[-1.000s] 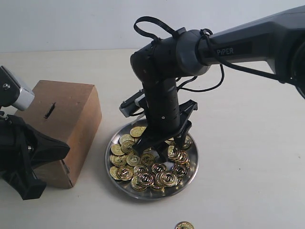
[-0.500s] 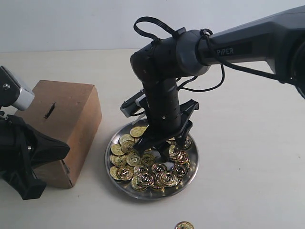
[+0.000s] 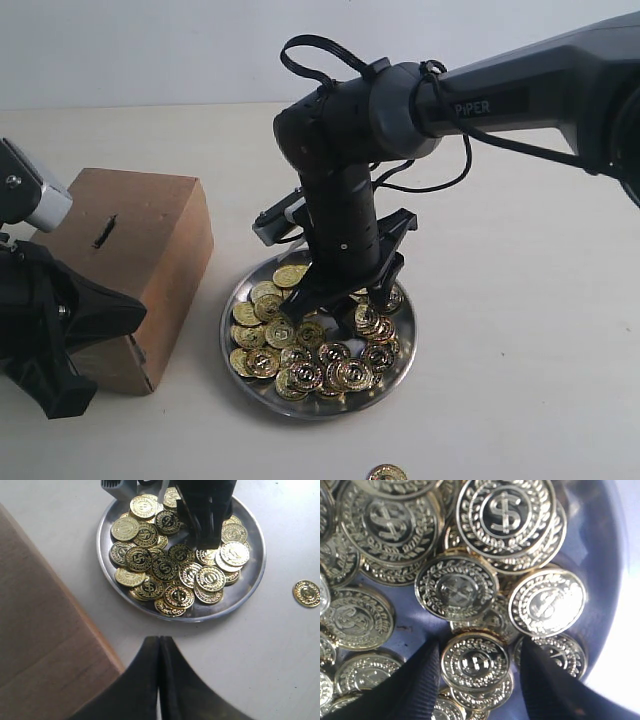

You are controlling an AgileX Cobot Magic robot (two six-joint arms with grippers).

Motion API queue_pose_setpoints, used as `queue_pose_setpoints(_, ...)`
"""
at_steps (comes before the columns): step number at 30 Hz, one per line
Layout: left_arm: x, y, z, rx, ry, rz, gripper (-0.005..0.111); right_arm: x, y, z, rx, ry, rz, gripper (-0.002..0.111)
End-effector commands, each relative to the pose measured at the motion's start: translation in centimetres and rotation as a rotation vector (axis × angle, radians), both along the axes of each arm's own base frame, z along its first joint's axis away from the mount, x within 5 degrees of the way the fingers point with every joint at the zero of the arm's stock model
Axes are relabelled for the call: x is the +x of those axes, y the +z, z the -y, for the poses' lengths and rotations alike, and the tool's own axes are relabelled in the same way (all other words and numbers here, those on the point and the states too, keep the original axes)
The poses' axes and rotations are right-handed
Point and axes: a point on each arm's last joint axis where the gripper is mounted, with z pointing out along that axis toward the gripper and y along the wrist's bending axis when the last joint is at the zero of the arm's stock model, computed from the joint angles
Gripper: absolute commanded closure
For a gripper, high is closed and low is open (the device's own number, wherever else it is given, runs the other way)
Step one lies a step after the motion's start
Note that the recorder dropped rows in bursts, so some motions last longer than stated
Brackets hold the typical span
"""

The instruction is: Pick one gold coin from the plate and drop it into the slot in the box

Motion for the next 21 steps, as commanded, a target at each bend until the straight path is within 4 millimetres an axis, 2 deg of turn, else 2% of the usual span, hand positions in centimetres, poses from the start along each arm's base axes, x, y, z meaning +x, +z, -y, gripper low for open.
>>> queue_pose_setpoints(1,0.02,0.07,0.17,-0.005,-0.006,-0.004,0.107,0.26,0.22,0.15,-0.003,0.006,0.023,0.065)
queue_pose_setpoints(21,0.02,0.07,0.17,-0.005,-0.006,-0.004,0.107,0.26,0.38,0.12,0.003,0.007,0.026,0.065)
